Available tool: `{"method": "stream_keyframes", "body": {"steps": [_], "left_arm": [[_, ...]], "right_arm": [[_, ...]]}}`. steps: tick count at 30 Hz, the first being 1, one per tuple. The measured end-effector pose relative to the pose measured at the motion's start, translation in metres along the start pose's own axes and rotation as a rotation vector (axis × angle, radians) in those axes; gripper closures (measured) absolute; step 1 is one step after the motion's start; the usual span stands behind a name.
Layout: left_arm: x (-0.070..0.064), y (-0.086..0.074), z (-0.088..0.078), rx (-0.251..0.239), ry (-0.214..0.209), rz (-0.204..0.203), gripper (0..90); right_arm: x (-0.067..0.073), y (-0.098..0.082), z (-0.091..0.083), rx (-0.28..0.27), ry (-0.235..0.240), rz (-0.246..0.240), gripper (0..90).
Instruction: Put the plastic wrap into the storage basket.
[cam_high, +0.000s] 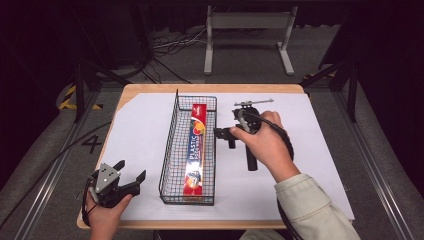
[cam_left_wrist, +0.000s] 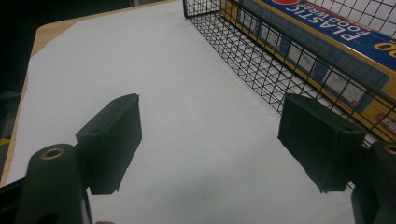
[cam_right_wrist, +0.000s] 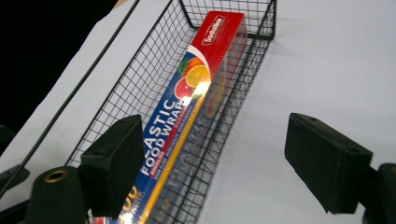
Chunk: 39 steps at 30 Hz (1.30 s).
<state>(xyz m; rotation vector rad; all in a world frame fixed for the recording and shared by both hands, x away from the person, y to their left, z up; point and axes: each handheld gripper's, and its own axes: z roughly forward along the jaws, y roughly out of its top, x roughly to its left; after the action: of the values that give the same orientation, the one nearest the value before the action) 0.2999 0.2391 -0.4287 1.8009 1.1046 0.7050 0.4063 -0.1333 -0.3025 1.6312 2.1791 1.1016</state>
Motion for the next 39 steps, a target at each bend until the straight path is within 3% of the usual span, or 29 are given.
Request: {"method": "stream_keyframes", "body": {"steps": [6, 13, 16, 23, 25, 32, 34, 36, 39], "left_arm": [[0.001, -0.001, 0.0, 0.008, 0.0, -0.003, 21.9], [0.001, -0.001, 0.001, 0.011, 0.0, -0.003, 21.9], [0.001, -0.001, 0.0, 0.009, 0.005, 0.004, 21.9], [0.001, 0.0, 0.0, 0.001, 0.003, -0.002, 21.8], [0.002, 0.0, 0.0, 0.002, 0.004, -0.002, 21.8], [0.001, 0.0, 0.001, 0.003, 0.002, 0.004, 21.6], [0.001, 0.0, 0.001, 0.004, 0.003, 0.0, 21.6], [0.002, -0.001, 0.001, 0.008, 0.004, -0.005, 21.7], [0.002, -0.001, 0.001, 0.007, 0.005, -0.003, 21.7]], "right_arm": [[-0.032, -0.004, -0.025, -0.022, 0.009, -0.056, 18.7], [-0.057, -0.012, -0.044, -0.048, 0.003, -0.101, 16.8], [-0.073, -0.023, -0.053, -0.09, 0.005, -0.153, 15.9], [-0.098, -0.042, -0.064, -0.148, -0.011, -0.212, 14.3], [-0.106, -0.051, -0.065, -0.175, -0.023, -0.224, 14.2], [-0.126, -0.081, -0.055, -0.185, -0.051, -0.247, 14.0], [-0.132, -0.089, -0.052, -0.191, -0.049, -0.242, 14.0], [-0.138, -0.097, -0.047, -0.211, -0.054, -0.207, 14.0], [-0.144, -0.106, -0.041, -0.207, -0.066, -0.211, 14.0]]}}
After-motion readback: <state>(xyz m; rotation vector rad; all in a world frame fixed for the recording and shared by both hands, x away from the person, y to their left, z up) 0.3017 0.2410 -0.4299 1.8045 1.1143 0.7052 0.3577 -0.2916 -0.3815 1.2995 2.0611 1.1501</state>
